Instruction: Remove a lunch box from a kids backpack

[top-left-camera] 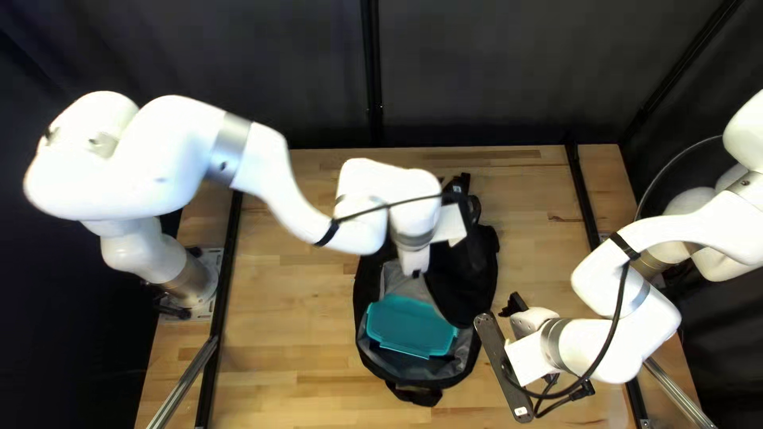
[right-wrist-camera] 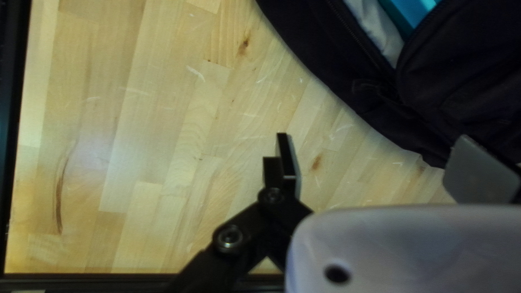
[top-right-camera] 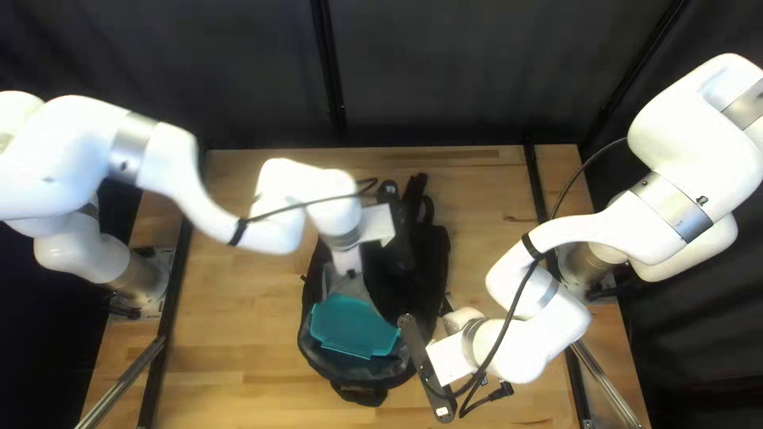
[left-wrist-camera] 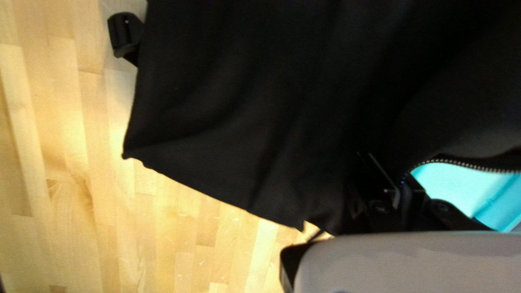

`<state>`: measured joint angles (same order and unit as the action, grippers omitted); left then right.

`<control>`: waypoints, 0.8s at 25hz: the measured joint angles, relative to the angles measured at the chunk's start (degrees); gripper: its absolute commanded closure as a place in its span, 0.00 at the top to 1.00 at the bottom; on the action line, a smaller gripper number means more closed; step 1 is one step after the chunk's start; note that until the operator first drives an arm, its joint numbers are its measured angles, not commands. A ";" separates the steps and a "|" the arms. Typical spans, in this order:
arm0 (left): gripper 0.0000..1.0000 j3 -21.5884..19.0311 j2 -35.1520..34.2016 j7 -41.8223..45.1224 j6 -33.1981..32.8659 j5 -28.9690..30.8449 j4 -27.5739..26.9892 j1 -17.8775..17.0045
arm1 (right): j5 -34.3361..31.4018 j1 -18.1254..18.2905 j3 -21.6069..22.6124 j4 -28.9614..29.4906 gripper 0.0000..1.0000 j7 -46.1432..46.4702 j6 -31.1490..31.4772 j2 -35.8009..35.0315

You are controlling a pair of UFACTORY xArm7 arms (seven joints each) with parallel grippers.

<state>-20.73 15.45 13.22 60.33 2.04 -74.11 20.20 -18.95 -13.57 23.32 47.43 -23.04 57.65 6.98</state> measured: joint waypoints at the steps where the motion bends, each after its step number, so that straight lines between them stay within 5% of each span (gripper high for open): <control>1: 0.00 0.28 -0.12 -0.44 -0.50 -0.90 0.14 0.77 | -0.09 0.00 0.03 0.24 1.00 -0.01 0.23 -0.10; 10: 0.00 1.83 -3.39 0.04 -8.47 -7.61 4.43 4.72 | -1.52 0.51 -0.24 1.62 1.00 0.10 0.61 -1.88; 20: 0.00 1.87 -4.04 -1.65 -9.20 -8.63 6.13 5.39 | -11.68 1.61 -1.53 11.23 1.00 -0.04 4.03 -11.33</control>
<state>-18.85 11.41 11.56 51.13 -6.58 -67.98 25.59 -30.63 -11.96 21.78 58.66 -23.08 61.67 -4.35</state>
